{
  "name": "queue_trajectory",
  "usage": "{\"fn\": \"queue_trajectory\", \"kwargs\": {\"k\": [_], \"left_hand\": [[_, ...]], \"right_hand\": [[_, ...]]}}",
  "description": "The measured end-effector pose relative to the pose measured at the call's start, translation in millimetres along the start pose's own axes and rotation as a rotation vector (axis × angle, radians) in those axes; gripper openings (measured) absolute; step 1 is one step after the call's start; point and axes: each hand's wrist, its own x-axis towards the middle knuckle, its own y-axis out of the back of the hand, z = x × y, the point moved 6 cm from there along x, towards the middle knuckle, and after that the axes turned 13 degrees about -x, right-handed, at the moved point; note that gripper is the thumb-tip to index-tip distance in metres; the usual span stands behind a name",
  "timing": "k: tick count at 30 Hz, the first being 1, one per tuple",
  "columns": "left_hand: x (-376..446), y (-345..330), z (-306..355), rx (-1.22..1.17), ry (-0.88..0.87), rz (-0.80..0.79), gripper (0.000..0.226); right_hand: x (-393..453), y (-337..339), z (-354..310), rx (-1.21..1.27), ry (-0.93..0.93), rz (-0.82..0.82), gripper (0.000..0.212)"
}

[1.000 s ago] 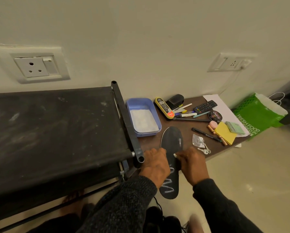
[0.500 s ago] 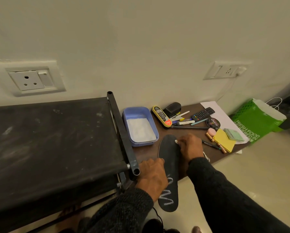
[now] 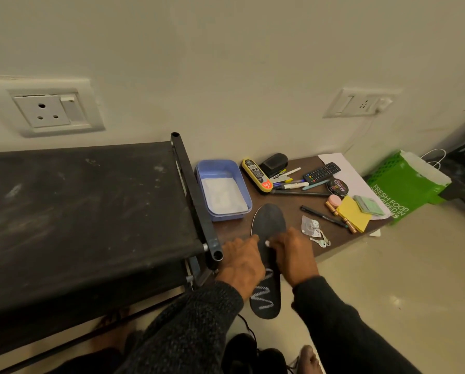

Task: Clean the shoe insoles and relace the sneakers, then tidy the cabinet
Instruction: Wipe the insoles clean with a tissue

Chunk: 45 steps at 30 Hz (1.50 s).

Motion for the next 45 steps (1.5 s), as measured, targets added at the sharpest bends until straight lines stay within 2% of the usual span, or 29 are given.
{"fn": "queue_trajectory", "kwargs": {"k": [5,10,14,17,21,24,27,32,35,39,45], "left_hand": [[1,-2,-9,-0.112,0.040,-0.062,0.073],[1,-1,-14,-0.224,0.047,-0.057,0.078],[3,-4,-15,-0.204,0.060,-0.048,0.080],[6,-7,-15,-0.236,0.059,-0.074,0.083],[11,-8,-19,-0.229,0.064,-0.082,0.082],[9,-7,-18,-0.212,0.060,-0.085,0.082],[5,-4,-17,-0.237,0.056,-0.072,0.082],[-3,-2,-16,-0.319,0.070,-0.092,0.084],[-7,-3,-14,-0.307,0.058,-0.077,0.080],[-2,-5,-13,-0.330,0.070,-0.084,0.080],[2,-1,-15,-0.411,0.073,-0.105,0.076]], "right_hand": [[58,1,14,-0.046,-0.176,0.019,0.014],[-9,4,-6,0.004,-0.012,0.003,0.017],[-54,10,-13,0.002,0.056,-0.010,0.015],[-25,11,-1,0.002,0.012,0.001,0.013],[50,-1,25,-0.035,-0.166,0.023,0.017],[74,-2,32,-0.019,-0.249,0.054,0.015],[52,3,24,0.037,-0.269,0.048,0.017],[-33,10,-8,0.045,-0.126,0.058,0.016],[-50,12,-14,0.028,-0.057,0.022,0.015],[-3,3,-1,-0.033,-0.045,-0.021,0.014],[72,-8,15,-0.053,-0.245,0.032,0.013]]}}
